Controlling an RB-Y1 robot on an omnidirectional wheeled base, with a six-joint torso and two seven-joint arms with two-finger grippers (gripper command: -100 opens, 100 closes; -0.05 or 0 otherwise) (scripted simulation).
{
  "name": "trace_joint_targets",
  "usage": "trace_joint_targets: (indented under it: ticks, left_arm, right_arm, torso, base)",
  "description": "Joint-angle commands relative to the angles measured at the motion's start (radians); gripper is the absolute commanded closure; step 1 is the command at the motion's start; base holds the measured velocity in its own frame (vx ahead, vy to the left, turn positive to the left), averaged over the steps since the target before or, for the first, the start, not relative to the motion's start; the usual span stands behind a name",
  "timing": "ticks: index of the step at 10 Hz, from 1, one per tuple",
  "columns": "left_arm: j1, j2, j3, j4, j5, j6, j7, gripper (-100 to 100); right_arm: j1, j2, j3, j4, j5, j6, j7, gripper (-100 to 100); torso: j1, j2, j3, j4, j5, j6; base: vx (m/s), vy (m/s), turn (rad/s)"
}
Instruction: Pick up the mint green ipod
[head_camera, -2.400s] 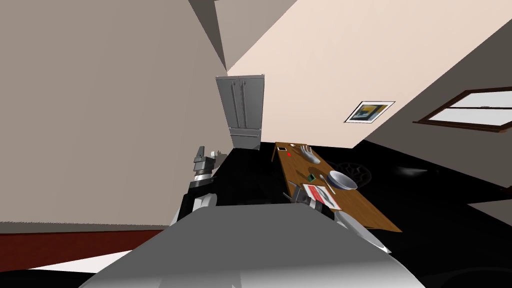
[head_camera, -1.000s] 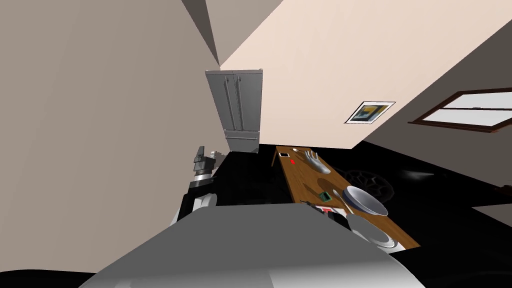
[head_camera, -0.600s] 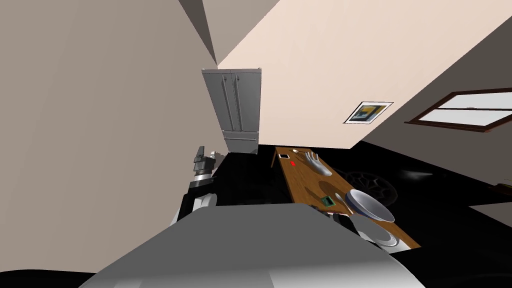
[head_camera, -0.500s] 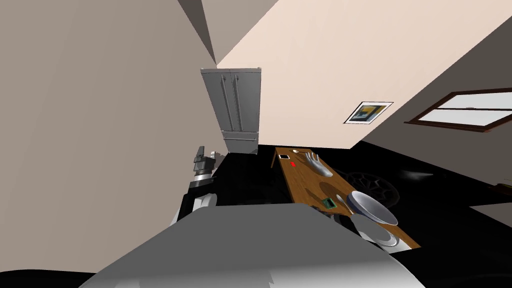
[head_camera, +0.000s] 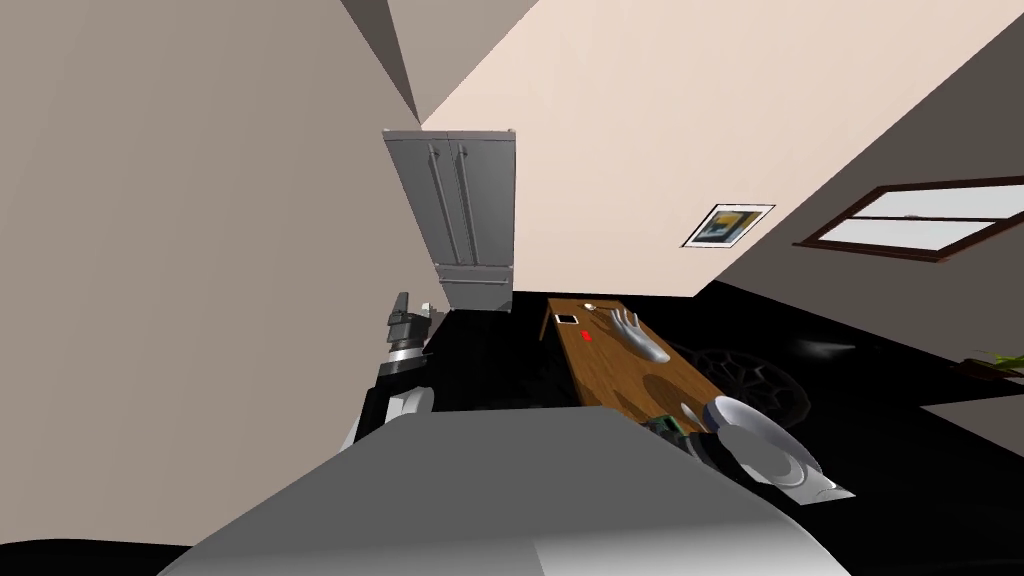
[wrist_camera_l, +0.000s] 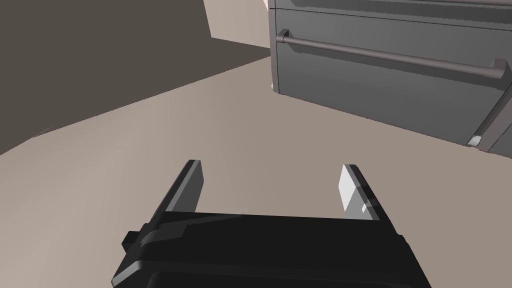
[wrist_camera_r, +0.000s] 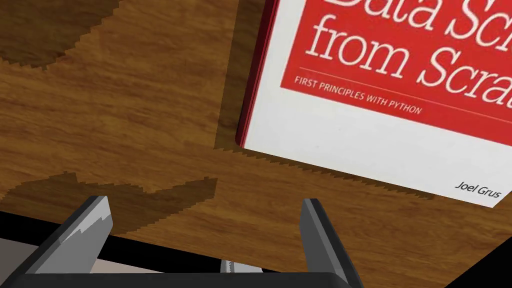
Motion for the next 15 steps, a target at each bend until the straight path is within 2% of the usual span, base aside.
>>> trace_joint_targets:
  ticks: [1, 4, 5, 6, 7, 8, 9, 10, 11, 12, 15]
  left_arm:
    - [0.0, 0.0, 0.0, 0.0, 0.0, 0.0, 0.0, 0]
    - [0.0, 0.0, 0.0, 0.0, 0.0, 0.0, 0.0, 0]
    - [0.0, 0.0, 0.0, 0.0, 0.0, 0.0, 0.0, 0]
    - [0.0, 0.0, 0.0, 0.0, 0.0, 0.0, 0.0, 0]
    - [0.0, 0.0, 0.0, 0.0, 0.0, 0.0, 0.0, 0]
    - [0.0, 0.0, 0.0, 0.0, 0.0, 0.0, 0.0, 0]
    - [0.0, 0.0, 0.0, 0.0, 0.0, 0.0, 0.0, 0]
    - [-0.001, 0.0, 0.0, 0.0, 0.0, 0.0, 0.0, 0]
    - [-0.001, 0.0, 0.0, 0.0, 0.0, 0.0, 0.0, 0]
    - [0.0, 0.0, 0.0, 0.0, 0.0, 0.0, 0.0, 0]
    - [0.0, 0.0, 0.0, 0.0, 0.0, 0.0, 0.0, 0]
  right_arm:
    - [-0.015, -0.04, 0.026, 0.029, 0.048, 0.011, 0.006, -100]
    - [-0.024, -0.06, 0.038, 0.048, 0.069, 0.016, 0.011, -100]
    - [-0.039, -0.089, 0.056, 0.075, 0.101, 0.023, 0.017, -100]
    - [-0.044, -0.098, 0.06, 0.084, 0.11, 0.026, 0.018, -100]
    - [-0.039, -0.09, 0.059, 0.07, 0.106, 0.025, 0.012, -100]
    - [-0.038, -0.093, 0.059, 0.067, 0.108, 0.027, 0.007, 0]
    - [-0.046, -0.063, 0.075, 0.092, 0.116, 0.05, -0.005, -100]
    - [-0.051, -0.045, 0.084, 0.107, 0.121, 0.064, -0.012, -100]
    - [-0.047, -0.057, 0.078, 0.094, 0.119, 0.054, -0.008, -100]
    - [-0.048, -0.055, 0.079, 0.096, 0.12, 0.058, -0.01, 100]
    - [-0.046, -0.055, 0.08, 0.096, 0.12, 0.056, -0.01, 100]
  torso:
    - [0.0, 0.0, 0.0, 0.0, 0.0, 0.0]
    - [0.0, 0.003, 0.001, 0.0, 0.0, 0.0]
    - [0.0, 0.005, 0.003, 0.001, 0.0, 0.0]
    - [-0.001, 0.005, 0.003, 0.001, 0.0, 0.0]
    - [-0.002, 0.004, 0.002, 0.001, 0.0, 0.0]
    - [0.0, 0.007, 0.003, 0.001, -0.001, 0.0]
    - [0.002, 0.009, 0.005, 0.002, 0.0, 0.0]
    - [0.001, 0.012, 0.007, 0.002, 0.0, 0.0]
    - [0.0, 0.014, 0.008, 0.003, 0.0, 0.0]
    - [0.001, 0.013, 0.008, 0.003, 0.0, 0.001]
    - [0.001, 0.01, 0.006, 0.003, -0.001, -0.001]
  base:
    - [0.184, -0.04, -0.074]
    - [0.104, -0.038, -0.025]
    - [0.092, -0.046, -0.071]
    - [0.121, -0.069, -0.061]
    - [0.052, -0.034, -0.001]
    - [0.009, -0.006, 0.004]
    - [-0.026, -0.021, 0.165]
    - [-0.065, -0.034, 0.233]
    - [-0.031, -0.017, 0.044]
    - [-0.005, -0.004, -0.017]
    - [-0.003, -0.001, -0.006]
